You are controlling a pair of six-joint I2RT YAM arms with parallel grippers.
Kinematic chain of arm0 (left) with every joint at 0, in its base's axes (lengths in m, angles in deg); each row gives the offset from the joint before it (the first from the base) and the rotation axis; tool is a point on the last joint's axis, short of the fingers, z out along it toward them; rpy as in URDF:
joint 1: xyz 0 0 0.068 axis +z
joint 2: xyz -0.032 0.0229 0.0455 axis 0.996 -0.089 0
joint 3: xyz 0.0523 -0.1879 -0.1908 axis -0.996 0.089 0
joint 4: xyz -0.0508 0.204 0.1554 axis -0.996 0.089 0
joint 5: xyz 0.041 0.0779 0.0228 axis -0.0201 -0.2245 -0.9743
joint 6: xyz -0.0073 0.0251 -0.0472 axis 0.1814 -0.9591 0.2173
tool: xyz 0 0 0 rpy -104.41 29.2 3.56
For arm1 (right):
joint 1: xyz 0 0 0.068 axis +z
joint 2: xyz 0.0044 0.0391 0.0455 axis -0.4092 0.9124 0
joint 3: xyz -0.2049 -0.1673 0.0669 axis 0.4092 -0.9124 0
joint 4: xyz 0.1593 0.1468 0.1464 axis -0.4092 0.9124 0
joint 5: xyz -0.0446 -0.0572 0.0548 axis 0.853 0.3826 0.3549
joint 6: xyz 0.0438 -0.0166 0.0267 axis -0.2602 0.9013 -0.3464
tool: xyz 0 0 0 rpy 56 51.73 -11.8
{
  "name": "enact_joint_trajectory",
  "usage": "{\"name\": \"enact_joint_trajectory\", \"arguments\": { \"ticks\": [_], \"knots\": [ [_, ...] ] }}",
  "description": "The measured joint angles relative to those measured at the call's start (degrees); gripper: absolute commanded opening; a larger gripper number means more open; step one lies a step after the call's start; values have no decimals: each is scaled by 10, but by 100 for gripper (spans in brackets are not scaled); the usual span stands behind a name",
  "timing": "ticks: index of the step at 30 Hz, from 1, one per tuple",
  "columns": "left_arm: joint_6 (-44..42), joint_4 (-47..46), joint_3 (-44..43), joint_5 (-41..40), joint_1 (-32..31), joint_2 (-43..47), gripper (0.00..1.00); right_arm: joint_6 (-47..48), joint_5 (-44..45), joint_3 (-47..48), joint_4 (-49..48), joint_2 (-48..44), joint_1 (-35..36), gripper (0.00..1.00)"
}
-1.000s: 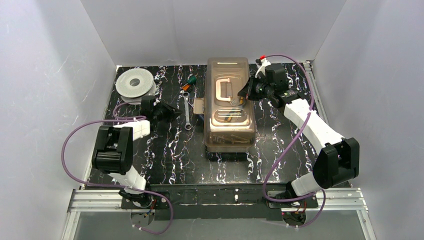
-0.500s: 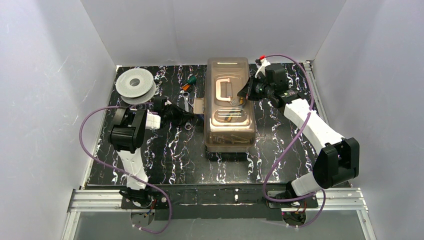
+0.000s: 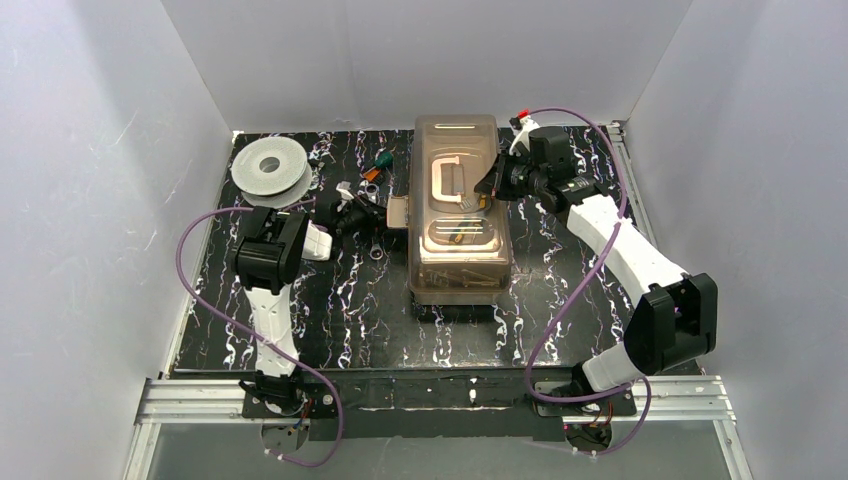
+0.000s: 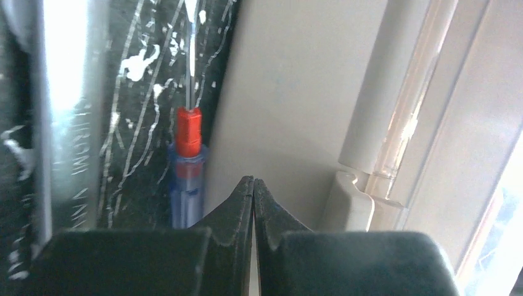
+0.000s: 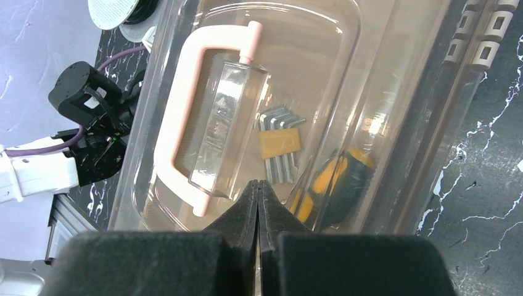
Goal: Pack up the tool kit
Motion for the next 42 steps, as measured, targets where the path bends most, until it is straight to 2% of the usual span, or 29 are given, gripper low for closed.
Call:
{"name": "enact_joint_trajectory", "arguments": {
  "ticks": [5,11,19,23,26,31,38,42],
  "knots": [
    [43,-61,-2,15,-7,-12,0,0,0,5,3,4,0,1],
    [136,-163,-2,28,-9,-23,0,0,-2,10,6,8,0,1],
    [187,-202,12,20,1,-23,0,0,-2,11,7,9,0,1],
    [166,-188,13,21,2,-17,0,0,-3,11,7,9,0,1],
    [105,-112,13,21,-3,16,0,0,-4,11,7,9,0,1],
    [-35,96,-27,3,-23,79,0,0,-5,11,7,9,0,1],
    [-274,482,-225,-93,-77,84,0,2,-4,11,9,9,0,1],
    [-380,653,-325,-159,-104,81,0,2,0,14,16,8,-8,1]
  ]
}}
